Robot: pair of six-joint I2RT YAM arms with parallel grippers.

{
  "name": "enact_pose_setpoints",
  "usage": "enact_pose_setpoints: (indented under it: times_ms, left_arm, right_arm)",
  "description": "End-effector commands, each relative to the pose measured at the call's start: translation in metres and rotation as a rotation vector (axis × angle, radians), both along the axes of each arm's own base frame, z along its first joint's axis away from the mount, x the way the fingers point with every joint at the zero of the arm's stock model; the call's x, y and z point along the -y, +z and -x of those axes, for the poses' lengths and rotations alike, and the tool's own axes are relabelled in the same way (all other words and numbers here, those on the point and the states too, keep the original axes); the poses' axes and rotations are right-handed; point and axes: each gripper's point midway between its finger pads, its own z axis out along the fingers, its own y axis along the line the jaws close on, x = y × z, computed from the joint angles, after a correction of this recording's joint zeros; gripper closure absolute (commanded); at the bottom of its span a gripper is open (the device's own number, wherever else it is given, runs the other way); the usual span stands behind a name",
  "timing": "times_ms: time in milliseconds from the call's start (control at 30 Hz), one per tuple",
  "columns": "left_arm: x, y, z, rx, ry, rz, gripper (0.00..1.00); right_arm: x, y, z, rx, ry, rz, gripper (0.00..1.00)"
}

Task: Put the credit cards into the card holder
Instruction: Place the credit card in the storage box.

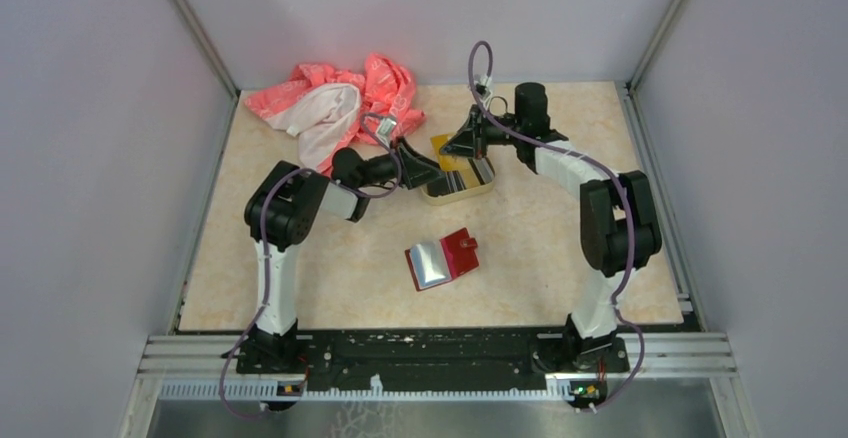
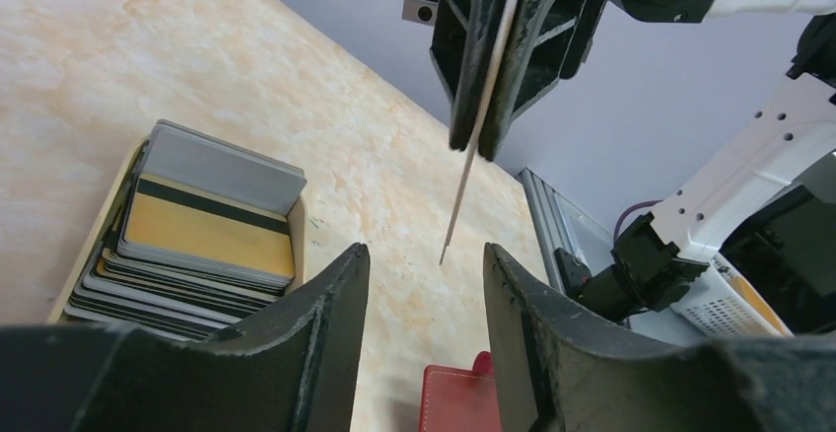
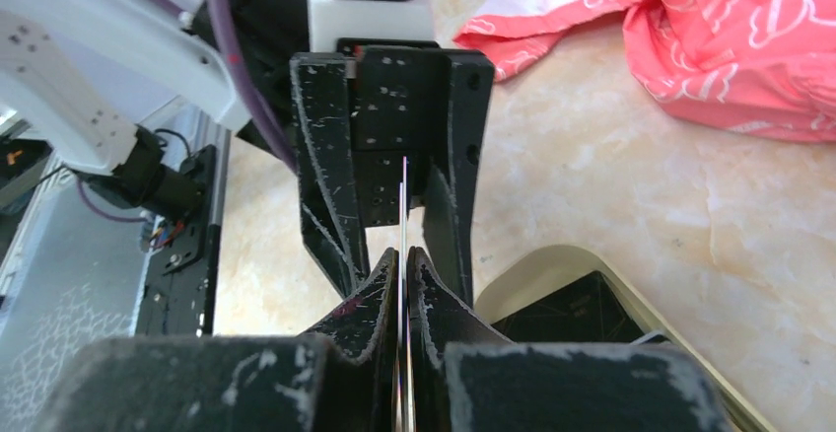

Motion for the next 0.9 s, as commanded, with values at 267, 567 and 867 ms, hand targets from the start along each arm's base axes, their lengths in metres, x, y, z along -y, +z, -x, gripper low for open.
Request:
enact_pose_setpoints:
  times_ms: [267, 567, 867]
  left_arm:
    - [-0.035, 0.056, 0.008, 0.273, 0.0, 0.095, 0.29]
    - [-0.033, 0.065, -0.003, 0.326, 0.017, 0.11, 0.33]
    - [-0.026, 0.072, 0.002, 0.35, -0.031, 0.11, 0.36]
  right_arm:
    - [0.001, 0.025, 0.014, 0.098, 0.125, -0.059, 1.0]
    - [0.001, 0.01, 0.008, 0.071, 0.132, -0.031, 1.0]
    - [-0.001, 0.0, 0.001, 0.045, 0.123, -0.022, 1.0]
